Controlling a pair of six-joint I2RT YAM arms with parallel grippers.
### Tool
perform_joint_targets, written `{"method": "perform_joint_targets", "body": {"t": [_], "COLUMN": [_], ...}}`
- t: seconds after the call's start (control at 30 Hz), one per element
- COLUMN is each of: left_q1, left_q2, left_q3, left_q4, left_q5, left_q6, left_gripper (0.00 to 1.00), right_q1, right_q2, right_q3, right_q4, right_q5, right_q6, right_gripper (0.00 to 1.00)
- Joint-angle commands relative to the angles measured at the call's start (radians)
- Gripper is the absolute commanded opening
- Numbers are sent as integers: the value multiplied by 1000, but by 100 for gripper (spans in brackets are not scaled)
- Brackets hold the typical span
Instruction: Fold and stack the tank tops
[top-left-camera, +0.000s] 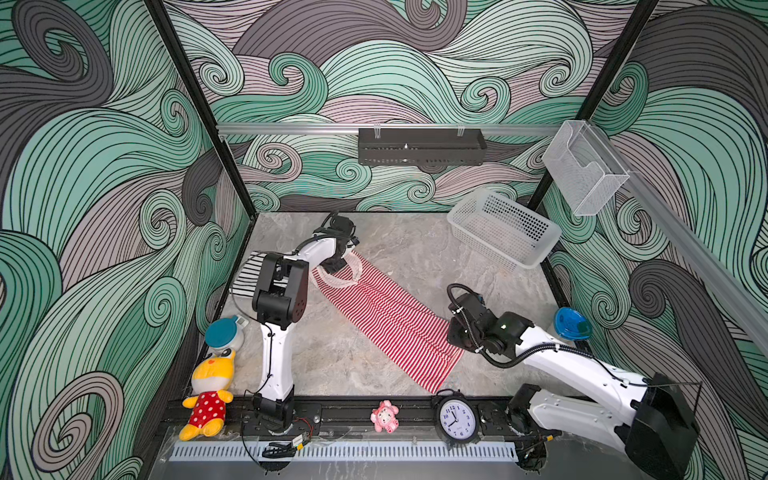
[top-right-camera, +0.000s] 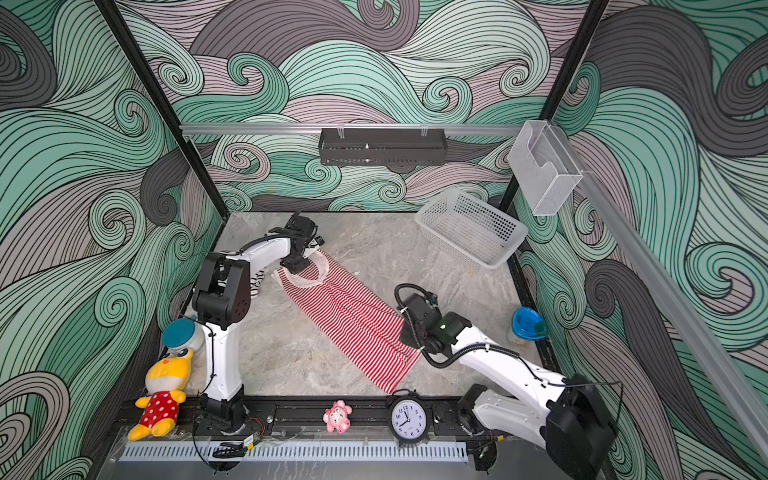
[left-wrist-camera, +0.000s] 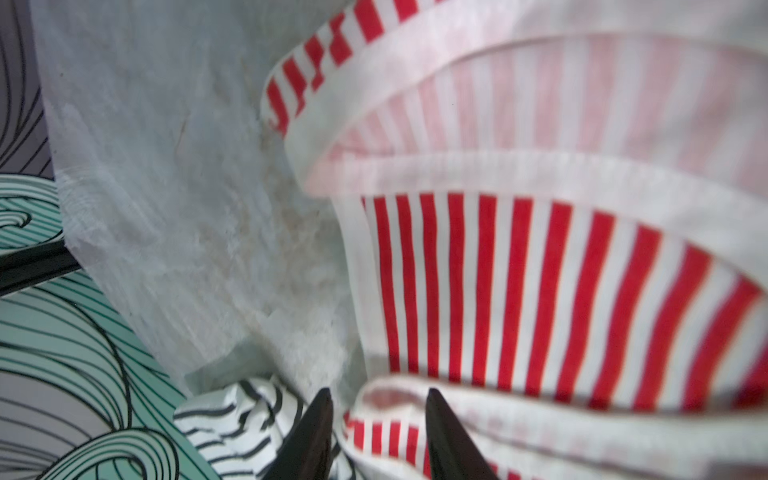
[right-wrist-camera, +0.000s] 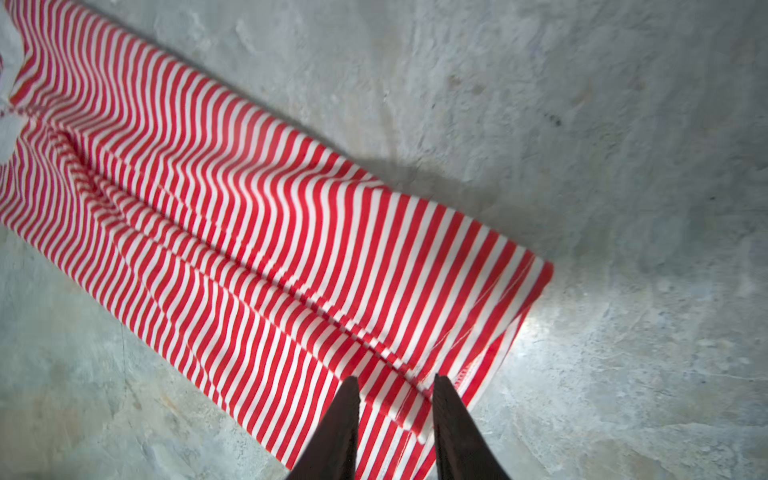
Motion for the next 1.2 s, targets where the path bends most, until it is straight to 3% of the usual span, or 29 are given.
{"method": "perform_joint_targets", "body": {"t": [0.0,0.2,0.47,0.57,0.93,1.17], "left_q1": [-7,-53,-128,-155,-178,-178], "left_q2": [-132,-240,-293,-269,-71,131], "left_q3": [-47,-195,-395,-410,-270,-19], "left_q4": [-31,-81,-47,-41,-54,-52], "left_q5": [55,205,310,300,179,84], "left_q6": [-58,-151,-194,-201,-143,-64], "left_gripper": [41,41,40,39,39,38], "right_q1": [-69,-115,-116,-111,-9,61], "right_q2": [39,209,411,432,452,393], "right_q3": [-2,76,154,135,27,-83], "right_q4": [12,91,168,184,195,236], "right_q5": [9,11,-50,-53,2,5], "right_q6": [-61,-113,-134,-130,-84,19], "right_gripper": [32,32,30,30,30,30]}}
